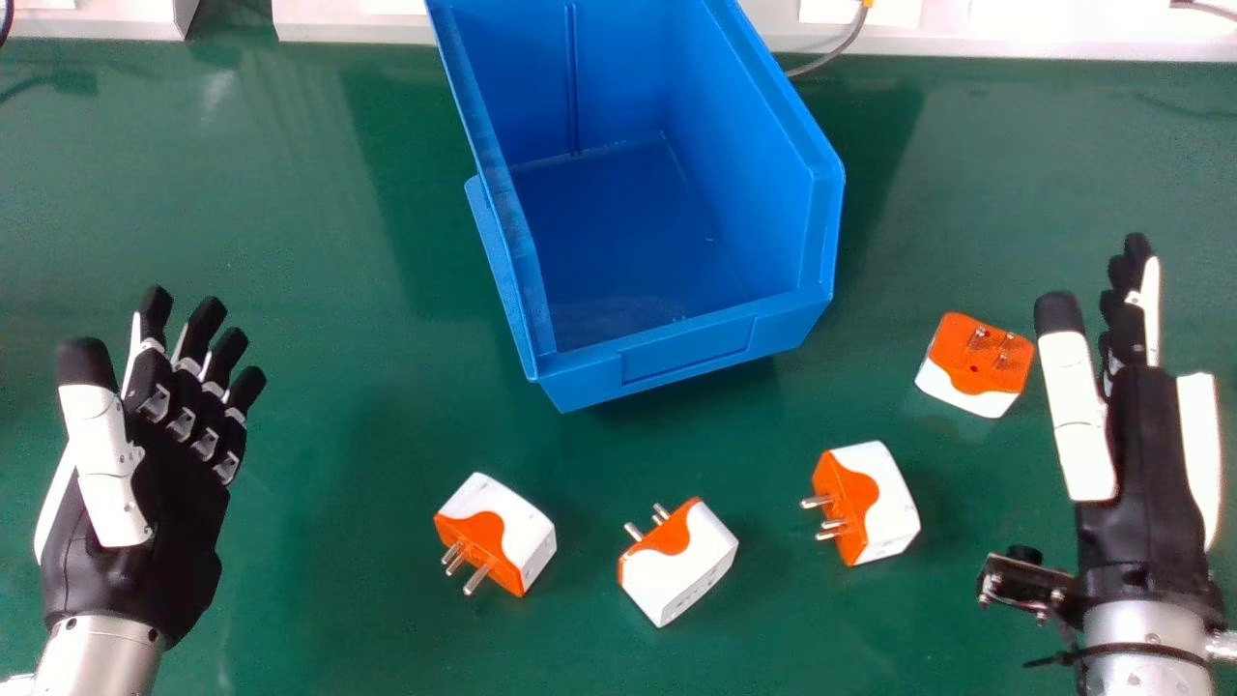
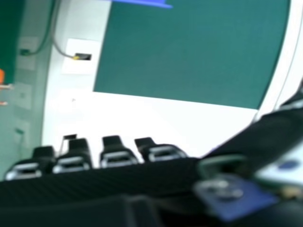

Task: Pick all objects and put in blue box

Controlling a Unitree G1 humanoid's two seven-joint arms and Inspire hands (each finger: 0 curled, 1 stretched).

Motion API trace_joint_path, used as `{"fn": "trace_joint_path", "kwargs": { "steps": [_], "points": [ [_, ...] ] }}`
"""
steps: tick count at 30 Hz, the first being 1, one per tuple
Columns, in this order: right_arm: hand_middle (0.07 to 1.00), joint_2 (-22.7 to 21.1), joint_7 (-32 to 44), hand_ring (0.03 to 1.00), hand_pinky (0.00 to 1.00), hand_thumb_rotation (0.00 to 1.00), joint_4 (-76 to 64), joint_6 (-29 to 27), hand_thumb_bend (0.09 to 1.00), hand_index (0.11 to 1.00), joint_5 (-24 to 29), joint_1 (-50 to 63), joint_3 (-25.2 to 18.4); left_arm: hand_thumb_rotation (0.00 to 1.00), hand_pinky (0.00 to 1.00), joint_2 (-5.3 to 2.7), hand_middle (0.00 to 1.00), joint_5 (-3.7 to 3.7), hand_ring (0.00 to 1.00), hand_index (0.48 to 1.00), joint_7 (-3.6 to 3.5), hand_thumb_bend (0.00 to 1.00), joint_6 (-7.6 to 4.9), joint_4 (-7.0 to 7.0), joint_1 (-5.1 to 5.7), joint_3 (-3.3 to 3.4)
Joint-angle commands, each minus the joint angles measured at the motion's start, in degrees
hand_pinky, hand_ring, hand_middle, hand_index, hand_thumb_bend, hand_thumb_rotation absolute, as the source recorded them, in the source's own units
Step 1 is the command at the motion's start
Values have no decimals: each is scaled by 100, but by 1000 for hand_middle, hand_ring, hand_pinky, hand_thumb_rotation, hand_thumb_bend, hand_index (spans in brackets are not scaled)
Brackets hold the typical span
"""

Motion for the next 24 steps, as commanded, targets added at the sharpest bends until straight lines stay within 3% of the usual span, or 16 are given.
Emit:
{"fn": "trace_joint_path", "kwargs": {
  "steps": [1, 4, 8, 11, 15, 18, 22, 24],
  "points": [
    [1000, 31, -112, 1000, 1000, 1000, -14, -256, 476, 1000, -66, 37, -6, 1000, 1000, 80, 1000, 42, 1000, 1000, 90, 861, 6, -144, 58, 110],
    [1000, 30, -122, 1000, 1000, 1000, 17, -342, 502, 1000, -86, 96, 21, 1000, 1000, 75, 1000, 9, 1000, 1000, 162, 857, 59, -189, 106, 173],
    [1000, 3, -84, 1000, 1000, 1000, 2, -359, 517, 1000, -110, 102, 44, 996, 1000, 52, 1000, -80, 1000, 1000, 202, 848, 182, -305, 181, 247],
    [1000, -12, -115, 1000, 1000, 1000, 37, -402, 518, 1000, -205, 88, 50, 996, 1000, 36, 1000, -31, 1000, 1000, 231, 841, 197, -363, 219, 272],
    [1000, 4, -144, 1000, 996, 1000, 83, -497, 530, 1000, -272, 77, 68, 988, 1000, 47, 1000, -37, 1000, 1000, 236, 843, 263, -394, 231, 289],
    [1000, -39, -176, 1000, 1000, 1000, 138, -613, 508, 1000, -400, 106, 123, 993, 1000, 41, 1000, 20, 1000, 999, 264, 841, 229, -379, 238, 290],
    [1000, -26, -242, 1000, 1000, 1000, 132, -623, 508, 1000, -561, 156, 172, 977, 1000, 56, 1000, -17, 1000, 1000, 233, 845, 250, -351, 227, 303],
    [1000, -20, -241, 1000, 1000, 1000, 127, -648, 505, 1000, -572, 172, 176, 978, 1000, 70, 1000, 31, 1000, 1000, 256, 848, 253, -363, 244, 292]
  ]
}}
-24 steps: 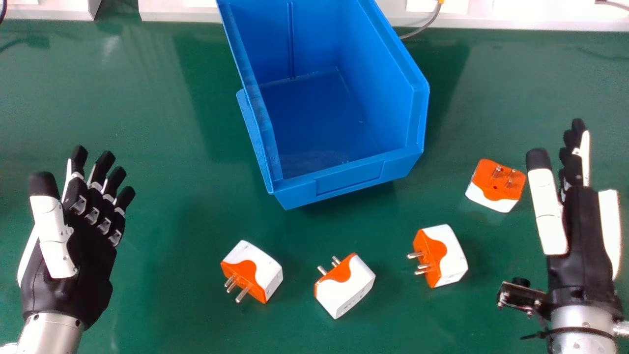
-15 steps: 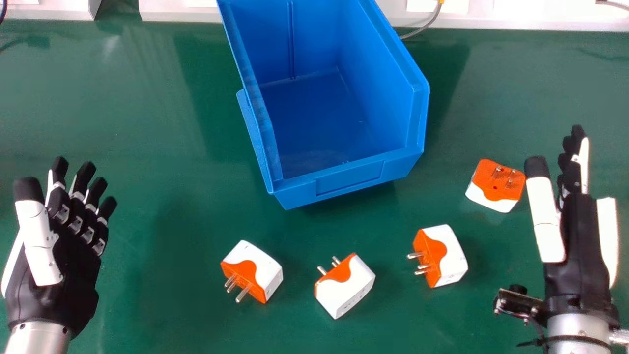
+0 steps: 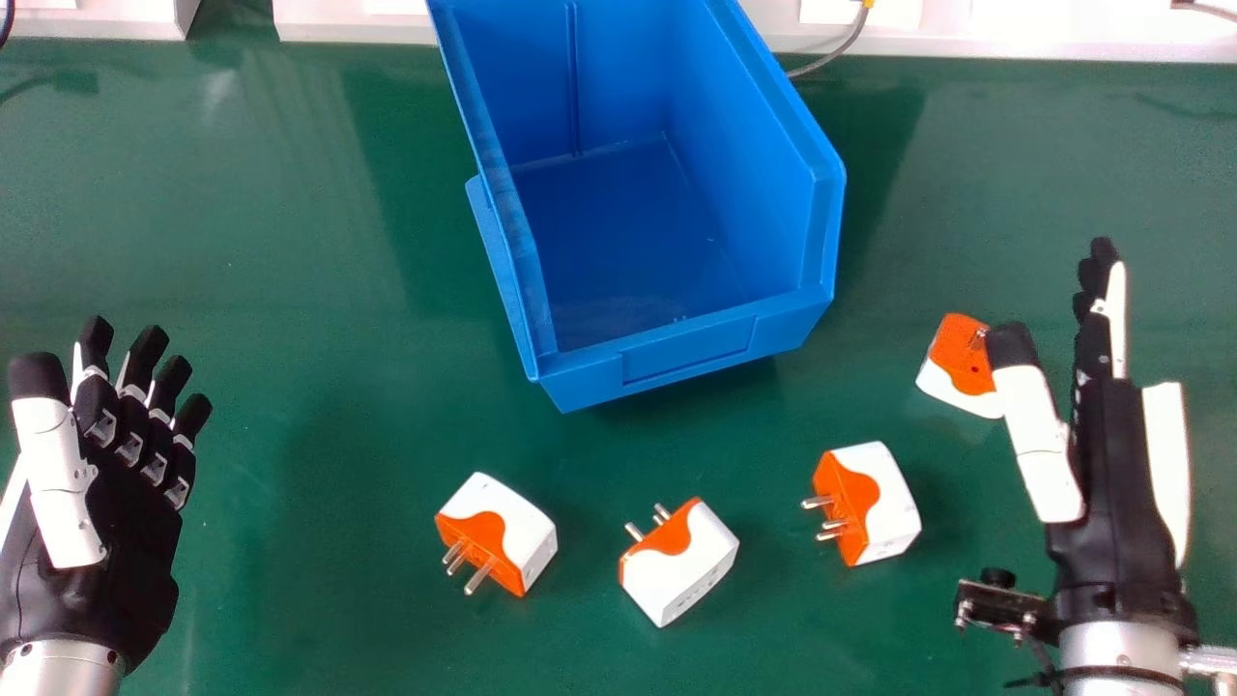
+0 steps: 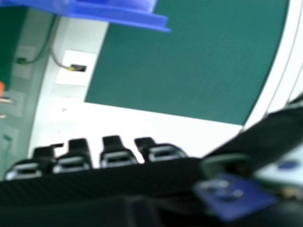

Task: Pick all objects and put in blue box

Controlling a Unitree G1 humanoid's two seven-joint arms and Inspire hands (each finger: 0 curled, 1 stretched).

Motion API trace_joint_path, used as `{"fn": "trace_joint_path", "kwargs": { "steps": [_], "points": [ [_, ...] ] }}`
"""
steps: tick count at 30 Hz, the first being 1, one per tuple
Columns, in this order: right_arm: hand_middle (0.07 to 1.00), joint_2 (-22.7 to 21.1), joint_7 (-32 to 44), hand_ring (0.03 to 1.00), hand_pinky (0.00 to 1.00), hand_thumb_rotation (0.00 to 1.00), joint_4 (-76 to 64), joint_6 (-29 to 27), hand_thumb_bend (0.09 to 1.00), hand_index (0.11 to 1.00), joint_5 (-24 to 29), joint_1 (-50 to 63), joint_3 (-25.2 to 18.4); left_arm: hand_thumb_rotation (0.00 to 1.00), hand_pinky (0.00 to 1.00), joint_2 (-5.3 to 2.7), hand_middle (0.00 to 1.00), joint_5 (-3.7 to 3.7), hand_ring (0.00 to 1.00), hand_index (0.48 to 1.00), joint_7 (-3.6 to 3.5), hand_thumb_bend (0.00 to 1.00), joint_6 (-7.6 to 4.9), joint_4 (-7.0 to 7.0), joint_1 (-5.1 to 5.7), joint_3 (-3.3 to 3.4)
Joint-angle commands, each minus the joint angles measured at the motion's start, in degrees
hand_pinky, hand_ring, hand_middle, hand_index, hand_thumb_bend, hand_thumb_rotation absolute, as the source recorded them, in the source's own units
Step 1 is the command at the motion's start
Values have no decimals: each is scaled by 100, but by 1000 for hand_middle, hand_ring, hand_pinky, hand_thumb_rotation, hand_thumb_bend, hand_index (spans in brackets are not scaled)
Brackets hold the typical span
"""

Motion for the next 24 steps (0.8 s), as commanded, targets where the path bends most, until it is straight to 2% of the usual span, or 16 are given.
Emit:
{"fn": "trace_joint_path", "kwargs": {
  "steps": [1, 3, 6, 7, 10, 13, 15, 19, 22, 24],
  "points": [
    [1000, -40, -93, 1000, 1000, 1000, -59, -167, 505, 1000, -17, 8, -12, 979, 1000, 72, 999, 43, 1000, 998, 23, 849, 11, -114, 32, 38],
    [1000, -45, -117, 1000, 1000, 1000, -23, -206, 499, 1000, -35, -20, -12, 979, 1000, 64, 993, 12, 1000, 989, 37, 846, 53, -133, 27, 42],
    [1000, -82, -156, 1000, 1000, 1000, 50, -280, 499, 1000, -98, -67, -15, 982, 1000, 50, 992, -57, 1000, 988, 8, 831, 110, -144, 13, 56],
    [1000, -96, -154, 1000, 1000, 1000, 70, -293, 499, 1000, -106, -80, -17, 979, 1000, 46, 990, -53, 1000, 987, 18, 830, 122, -155, 13, 59],
    [1000, -129, -131, 1000, 1000, 1000, 90, -293, 508, 1000, -103, -99, -17, 980, 1000, 54, 984, 39, 997, 983, 58, 843, 86, -173, 29, 46],
    [1000, -163, -187, 1000, 1000, 1000, 52, -292, 521, 1000, -235, -95, 13, 978, 1000, 49, 984, 47, 998, 986, 60, 844, 83, -176, 32, 43],
    [1000, -198, -233, 1000, 1000, 1000, 9, -287, 492, 1000, -424, -40, 80, 984, 1000, 51, 985, 104, 996, 985, 75, 848, 36, -152, 28, 32],
    [1000, -252, -281, 1000, 928, 1000, 43, -386, 488, 1000, -678, 138, 248, 971, 994, 44, 982, 186, 990, 981, 111, 864, 5, -137, 25, 25],
    [1000, -276, -376, 998, 902, 1000, 88, -487, 492, 1000, -876, 285, 374, 973, 992, 28, 981, 186, 990, 981, 94, 853, -8, -102, 5, 44],
    [1000, -278, -416, 995, 892, 1000, 124, -500, 526, 1000, -973, 345, 442, 973, 991, 35, 979, 147, 989, 981, 61, 845, 11, -59, -26, 64]
  ]
}}
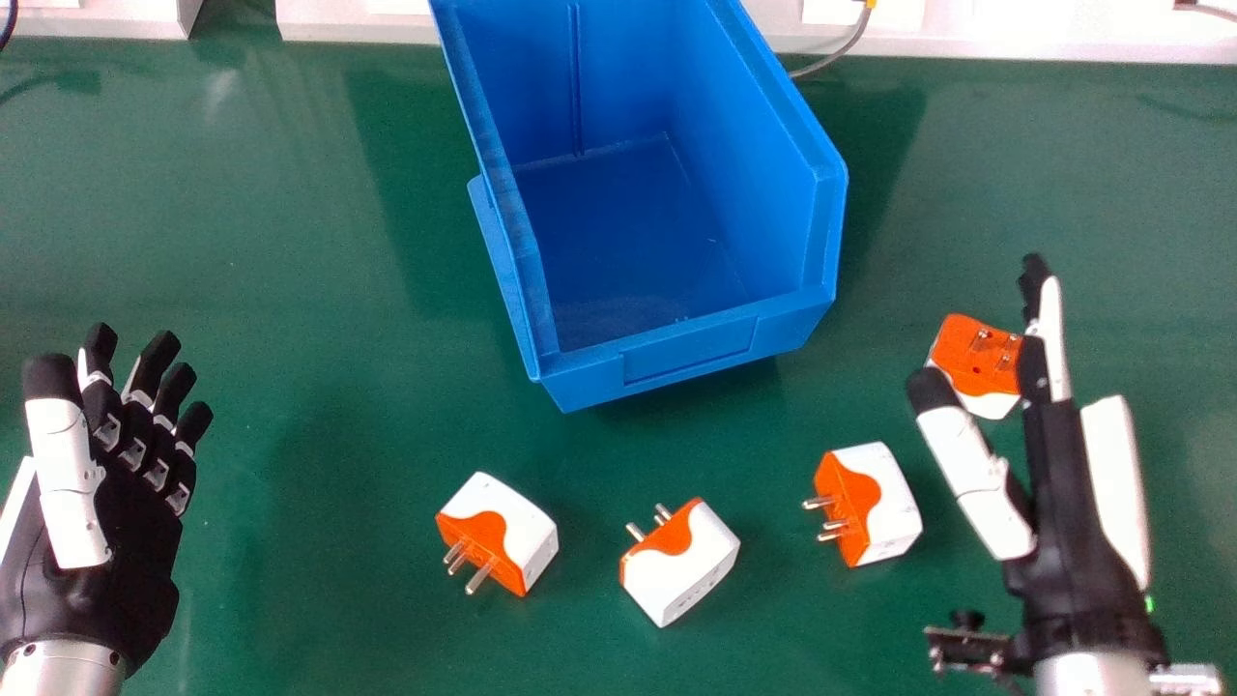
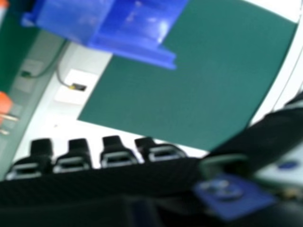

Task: Pick all objects and put in blue box

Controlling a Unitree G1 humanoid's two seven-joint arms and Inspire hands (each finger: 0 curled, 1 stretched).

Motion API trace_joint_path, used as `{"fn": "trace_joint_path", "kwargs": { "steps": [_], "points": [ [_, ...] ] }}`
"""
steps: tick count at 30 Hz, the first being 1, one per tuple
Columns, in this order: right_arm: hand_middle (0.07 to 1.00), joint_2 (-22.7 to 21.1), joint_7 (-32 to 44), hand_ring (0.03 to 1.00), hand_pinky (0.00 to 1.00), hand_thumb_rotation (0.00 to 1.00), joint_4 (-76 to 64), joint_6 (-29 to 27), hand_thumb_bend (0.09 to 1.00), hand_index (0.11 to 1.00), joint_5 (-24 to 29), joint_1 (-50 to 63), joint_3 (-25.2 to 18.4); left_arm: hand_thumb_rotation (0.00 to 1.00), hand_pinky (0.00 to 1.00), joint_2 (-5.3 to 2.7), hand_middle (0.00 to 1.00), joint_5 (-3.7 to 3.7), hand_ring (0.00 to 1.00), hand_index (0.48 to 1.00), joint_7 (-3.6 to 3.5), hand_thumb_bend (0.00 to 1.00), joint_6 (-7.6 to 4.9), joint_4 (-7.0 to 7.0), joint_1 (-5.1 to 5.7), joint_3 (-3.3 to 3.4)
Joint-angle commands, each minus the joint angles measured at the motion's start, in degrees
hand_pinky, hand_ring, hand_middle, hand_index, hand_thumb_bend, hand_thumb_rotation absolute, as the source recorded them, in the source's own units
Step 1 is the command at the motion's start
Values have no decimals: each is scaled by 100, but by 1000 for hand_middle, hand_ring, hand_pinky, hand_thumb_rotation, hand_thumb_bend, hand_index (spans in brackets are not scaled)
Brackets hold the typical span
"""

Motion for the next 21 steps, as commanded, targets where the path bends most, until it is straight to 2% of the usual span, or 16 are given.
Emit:
{"fn": "trace_joint_path", "kwargs": {
  "steps": [1, 4, 5, 7, 9, 12, 16, 18, 21],
  "points": [
    [1000, -68, -149, 994, 888, 1000, 0, -134, 530, 1000, -108, 71, 59, 969, 991, 42, 979, -35, 988, 981, -35, 847, -96, -14, -39, 61],
    [1000, -54, -228, 988, 876, 940, -3, -66, 539, 1000, -266, 138, 156, 976, 996, 63, 977, 42, 987, 979, 6, 850, -120, -3, -43, 54],
    [1000, -48, -266, 988, 877, 915, 12, -45, 547, 1000, -321, 145, 183, 978, 998, 61, 978, 47, 989, 980, 19, 852, -114, -7, -45, 57],
    [1000, -40, -331, 995, 879, 882, 44, -20, 573, 1000, -391, 156, 230, 982, 1000, 44, 979, -15, 991, 978, -6, 842, -81, -17, -52, 75],
    [1000, -33, -360, 997, 874, 868, 32, 106, 608, 1000, -475, 179, 278, 986, 1000, 42, 980, -35, 994, 978, -29, 827, -91, 16, -69, 87],
    [1000, -25, -425, 999, 877, 842, 8, 324, 641, 1000, -658, 208, 355, 999, 1000, 59, 982, -18, 998, 979, -50, 814, -105, 45, -79, 99],
    [1000, -28, -409, 995, 865, 794, -76, 645, 650, 1000, -811, 271, 466, 999, 1000, 72, 979, 39, 994, 975, -32, 821, -141, 56, -64, 112],
    [1000, -41, -401, 990, 862, 749, -97, 750, 639, 1000, -838, 296, 520, 998, 1000, 76, 977, 26, 992, 972, -21, 826, -107, 35, -54, 120],
    [1000, -89, -401, 984, 859, 730, -67, 897, 640, 1000, -900, 288, 581, 995, 1000, 84, 980, -25, 996, 975, -49, 822, -62, 18, -42, 137]
  ]
}}
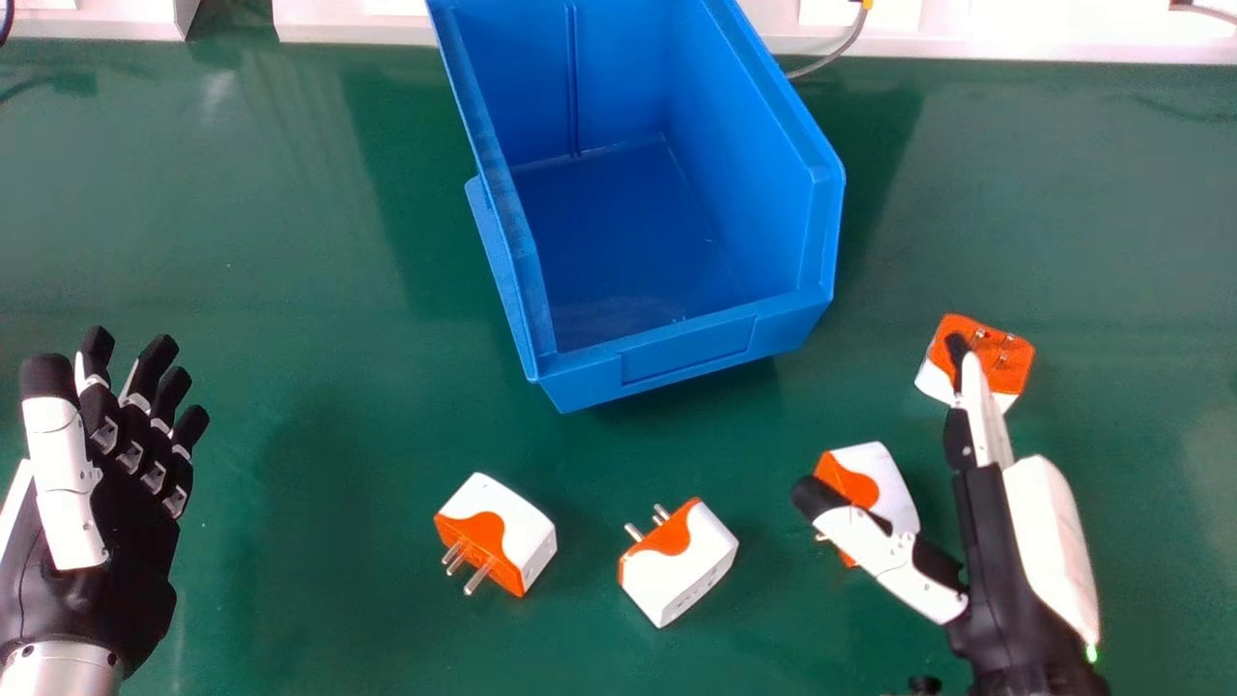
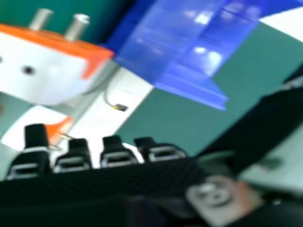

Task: Pick all objects and put in blue box

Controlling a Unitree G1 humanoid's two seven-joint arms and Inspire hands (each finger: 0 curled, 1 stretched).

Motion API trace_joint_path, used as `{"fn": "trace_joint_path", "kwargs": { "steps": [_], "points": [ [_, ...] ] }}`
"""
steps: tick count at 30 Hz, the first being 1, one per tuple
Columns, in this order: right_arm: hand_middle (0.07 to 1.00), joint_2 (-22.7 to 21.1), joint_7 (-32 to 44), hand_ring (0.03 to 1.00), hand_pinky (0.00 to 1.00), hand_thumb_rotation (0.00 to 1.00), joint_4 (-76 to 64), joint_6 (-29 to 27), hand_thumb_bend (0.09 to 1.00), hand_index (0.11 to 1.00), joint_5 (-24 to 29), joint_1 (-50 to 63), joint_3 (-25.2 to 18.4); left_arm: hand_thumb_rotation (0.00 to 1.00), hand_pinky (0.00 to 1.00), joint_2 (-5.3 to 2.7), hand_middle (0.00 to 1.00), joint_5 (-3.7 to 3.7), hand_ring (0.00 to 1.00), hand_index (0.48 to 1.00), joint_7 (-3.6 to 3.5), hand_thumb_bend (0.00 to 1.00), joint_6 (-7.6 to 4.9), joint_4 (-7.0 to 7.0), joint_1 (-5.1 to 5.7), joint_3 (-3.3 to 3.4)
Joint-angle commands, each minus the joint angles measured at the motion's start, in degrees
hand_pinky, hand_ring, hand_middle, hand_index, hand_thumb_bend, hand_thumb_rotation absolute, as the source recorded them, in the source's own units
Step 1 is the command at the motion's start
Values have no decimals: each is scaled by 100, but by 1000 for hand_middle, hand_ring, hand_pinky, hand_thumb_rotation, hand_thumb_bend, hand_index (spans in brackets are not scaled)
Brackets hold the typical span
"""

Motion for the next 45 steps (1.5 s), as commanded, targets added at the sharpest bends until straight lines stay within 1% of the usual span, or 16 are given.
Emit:
{"fn": "trace_joint_path", "kwargs": {
  "steps": [1, 3, 8, 12, 17, 20, 22, 26, 28, 30, 32, 34, 37, 41, 43, 45],
  "points": [
    [1000, -73, -52, 983, 858, 731, -130, 125, 645, 1000, -72, -5, 40, 997, 1000, 91, 983, -44, 998, 977, -45, 821, -77, -64, 10, 83],
    [1000, -90, -31, 983, 859, 729, -123, 274, 651, 1000, -123, -12, 72, 1000, 1000, 101, 988, -19, 1000, 980, -64, 816, -122, -50, 16, 85],
    [997, -168, -116, 969, 844, 718, 28, 511, 661, 987, -235, -110, 169, 991, 1000, 133, 989, -34, 1000, 981, -122, 831, -130, 8, 0, 113],
    [988, -248, -179, 960, 839, 705, 192, 671, 661, 982, -382, -202, 229, 1000, 1000, 142, 987, -29, 1000, 980, -103, 827, -112, -6, 12, 122],
    [971, -336, -296, 946, 825, 707, 335, 980, 656, 959, -666, -310, 354, 1000, 1000, 140, 991, -84, 1000, 987, -165, 817, -83, -43, 25, 145],
    [957, -389, -361, 929, 801, 697, 451, 1179, 652, 939, -829, -411, 448, 999, 1000, 138, 985, -63, 1000, 978, -124, 820, -42, -82, 32, 154],
    [961, -394, -373, 936, 813, 684, 507, 1301, 642, 941, -876, -466, 485, 997, 1000, 135, 981, -75, 998, 975, -113, 822, -17, -98, 35, 165],
    [948, -408, -384, 918, 789, 644, 586, 1542, 639, 924, -962, -548, 563, 983, 1000, 150, 980, -92, 997, 971, -132, 833, -6, -94, 38, 181],
    [950, -416, -343, 918, 795, 640, 603, 1721, 636, 922, -1022, -582, 614, 983, 1000, 153, 978, -88, 996, 968, -115, 836, 12, -132, 55, 180],
    [943, -426, -336, 906, 788, 634, 614, 1871, 636, 910, -1107, -604, 675, 989, 1000, 160, 975, -47, 993, 963, -98, 835, -16, -151, 73, 176],
    [938, -436, -327, 899, 785, 608, 600, 1953, 631, 901, -1154, -596, 721, 990, 1000, 161, 974, -55, 991, 963, -93, 834, -5, -174, 88, 181],
    [928, -439, -370, 887, 772, 592, 611, 2059, 628, 890, -1251, -603, 776, 981, 1000, 175, 977, -79, 994, 967, -123, 841, -5, -145, 80, 193],
    [913, -441, -398, 870, 754, 553, 600, 2186, 627, 872, -1331, -610, 835, 975, 1000, 197, 982, -61, 998, 978, -119, 852, -11, -148, 87, 191],
    [894, -462, -418, 846, 728, 505, 555, 2340, 613, 856, -1473, -621, 908, 974, 995, 192, 974, -88, 991, 966, -51, 851, 86, -263, 115, 185],
    [878, -476, -363, 826, 709, 479, 462, 2475, 605, 843, -1545, -617, 946, 970, 998, 196, 980, -110, 996, 971, -54, 854, 124, -286, 118, 191],
    [860, -513, -311, 811, 699, 415, 374, 2603, 591, 829, -1660, -618, 999, 974, 1000, 211, 979, -100, 998, 968, -59, 854, 131, -276, 111, 197]
  ]
}}
